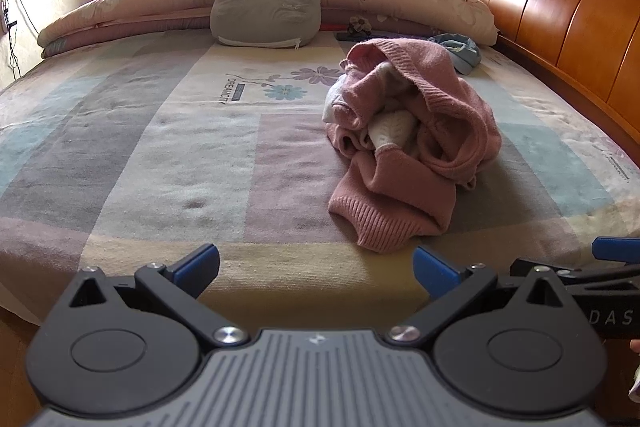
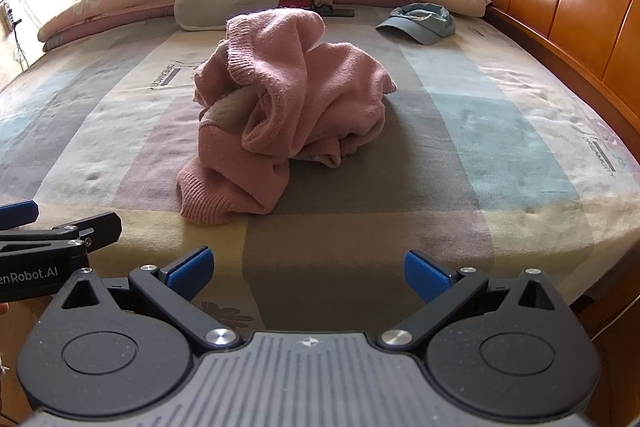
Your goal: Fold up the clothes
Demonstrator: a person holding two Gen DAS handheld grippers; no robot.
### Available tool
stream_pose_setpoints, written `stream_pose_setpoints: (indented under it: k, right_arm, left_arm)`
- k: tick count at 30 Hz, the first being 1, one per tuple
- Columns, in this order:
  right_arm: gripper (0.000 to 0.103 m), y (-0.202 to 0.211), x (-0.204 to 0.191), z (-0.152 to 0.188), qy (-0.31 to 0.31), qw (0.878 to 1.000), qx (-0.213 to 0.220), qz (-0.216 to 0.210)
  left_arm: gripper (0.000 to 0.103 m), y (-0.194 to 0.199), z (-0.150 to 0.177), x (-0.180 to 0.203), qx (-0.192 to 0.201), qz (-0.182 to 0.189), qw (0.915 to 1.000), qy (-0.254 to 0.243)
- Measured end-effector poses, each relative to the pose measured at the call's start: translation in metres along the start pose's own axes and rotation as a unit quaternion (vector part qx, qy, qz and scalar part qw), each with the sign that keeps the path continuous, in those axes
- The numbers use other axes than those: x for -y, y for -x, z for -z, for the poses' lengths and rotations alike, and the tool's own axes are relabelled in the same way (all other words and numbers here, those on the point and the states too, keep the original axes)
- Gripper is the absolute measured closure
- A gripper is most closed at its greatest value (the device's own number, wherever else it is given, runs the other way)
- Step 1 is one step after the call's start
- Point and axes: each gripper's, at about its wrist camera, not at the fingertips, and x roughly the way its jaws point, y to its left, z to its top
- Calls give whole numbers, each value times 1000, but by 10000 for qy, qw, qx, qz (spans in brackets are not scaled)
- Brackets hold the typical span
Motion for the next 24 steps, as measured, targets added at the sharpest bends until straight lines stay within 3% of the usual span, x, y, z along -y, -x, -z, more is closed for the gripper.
stream_pose_setpoints:
  k: [24]
  right_arm:
    - [0, 0, 0, -4, 28, 10000, 42, -14]
  left_arm:
    - [0, -2, -3, 2, -26, -58, 10000, -34]
